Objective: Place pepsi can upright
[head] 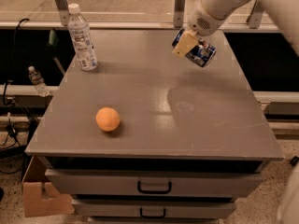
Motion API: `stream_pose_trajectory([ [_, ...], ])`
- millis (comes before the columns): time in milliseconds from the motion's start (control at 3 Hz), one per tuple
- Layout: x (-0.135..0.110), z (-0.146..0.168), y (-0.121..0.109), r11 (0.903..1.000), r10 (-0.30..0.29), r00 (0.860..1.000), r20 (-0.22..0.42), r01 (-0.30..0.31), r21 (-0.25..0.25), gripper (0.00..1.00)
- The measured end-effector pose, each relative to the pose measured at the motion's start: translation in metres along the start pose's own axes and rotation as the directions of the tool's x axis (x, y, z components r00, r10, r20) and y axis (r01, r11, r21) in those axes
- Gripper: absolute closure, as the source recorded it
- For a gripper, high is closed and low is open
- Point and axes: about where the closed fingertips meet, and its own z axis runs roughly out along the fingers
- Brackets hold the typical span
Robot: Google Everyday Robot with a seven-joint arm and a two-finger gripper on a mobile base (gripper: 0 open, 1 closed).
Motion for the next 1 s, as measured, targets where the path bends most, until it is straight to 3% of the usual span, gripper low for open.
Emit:
stream_pose_trajectory([
  [333, -0.002, -0.031, 0.002, 0.9984, 0.013, 0.975, 0.22, 0.0, -0.056, 1.0],
  [667, -0.005, -0.047, 0.013, 0.9898, 0.055, 0.903, 0.426, 0.007, -0.143, 1.0],
  [1000, -0.014, -0.069, 0.031, 0.9766, 0.104, 0.785, 0.61, 0.036, -0.212, 1.0],
])
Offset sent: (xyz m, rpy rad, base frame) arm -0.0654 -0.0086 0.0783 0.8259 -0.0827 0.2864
